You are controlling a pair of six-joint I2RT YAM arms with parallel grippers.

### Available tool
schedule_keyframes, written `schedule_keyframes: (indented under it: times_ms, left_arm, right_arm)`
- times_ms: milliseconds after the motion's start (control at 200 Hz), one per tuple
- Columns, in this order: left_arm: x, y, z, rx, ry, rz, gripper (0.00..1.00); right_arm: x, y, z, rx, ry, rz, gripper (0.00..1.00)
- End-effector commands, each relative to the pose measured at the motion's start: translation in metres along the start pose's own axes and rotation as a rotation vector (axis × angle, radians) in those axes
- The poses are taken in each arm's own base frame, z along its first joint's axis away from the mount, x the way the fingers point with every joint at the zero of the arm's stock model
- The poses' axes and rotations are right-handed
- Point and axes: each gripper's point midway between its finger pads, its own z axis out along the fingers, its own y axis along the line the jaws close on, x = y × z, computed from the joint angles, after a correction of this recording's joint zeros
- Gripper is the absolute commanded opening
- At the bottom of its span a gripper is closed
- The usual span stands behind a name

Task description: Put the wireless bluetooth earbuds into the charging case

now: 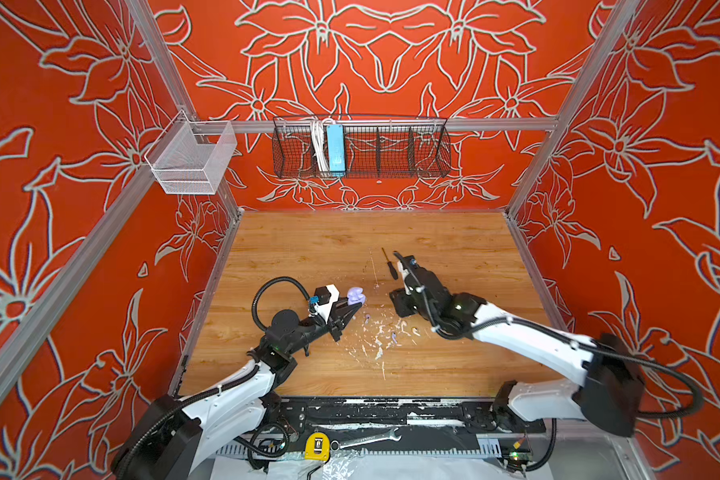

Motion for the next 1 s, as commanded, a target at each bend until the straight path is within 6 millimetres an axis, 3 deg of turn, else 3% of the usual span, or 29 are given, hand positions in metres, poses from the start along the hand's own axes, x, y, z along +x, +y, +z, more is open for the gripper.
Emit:
schedule_keyframes:
  times_ms: [0, 115, 255, 425, 535, 701, 841, 996]
  left_arm:
    - [-0.007, 0.023, -0.005, -0.116, -0.044, -0.015, 0.0]
    - [-0.006, 0.027, -0.004, -0.125, -0.029, -0.009, 0.0]
    - [-0.01, 0.02, 0.0, -0.086, 0.022, 0.02, 0.0]
    - [-0.016, 0.026, -0.014, -0.156, -0.049, 0.007, 0.0]
    - [-0.019, 0.041, -0.028, -0.268, -0.075, 0.019, 0.0]
    - [-0.011, 0.071, -0.043, -0.458, -0.058, -0.02, 0.0]
    - [-0.009, 0.075, -0.044, -0.487, -0.046, -0.016, 0.0]
    - [-0.011, 0.074, -0.047, -0.485, -0.061, -0.013, 0.0]
  right_arm:
    - [0.038, 0.009, 0.016, -0.031, 0.203, 0.01, 0.45]
    - [0.046, 0.01, 0.028, -0.02, 0.232, 0.008, 0.44]
    - [0.043, 0.01, 0.025, -0.003, 0.217, -0.022, 0.44]
    - [0.042, 0.002, 0.028, 0.055, 0.203, -0.052, 0.45]
    - [0.048, 0.013, 0.041, 0.017, 0.233, -0.049, 0.45]
    - [0.055, 0.047, 0.054, -0.034, 0.271, -0.108, 0.45]
    - [0.059, 0.065, 0.069, -0.018, 0.311, -0.142, 0.47]
    - [0.055, 0.045, 0.089, 0.146, 0.323, -0.156, 0.47]
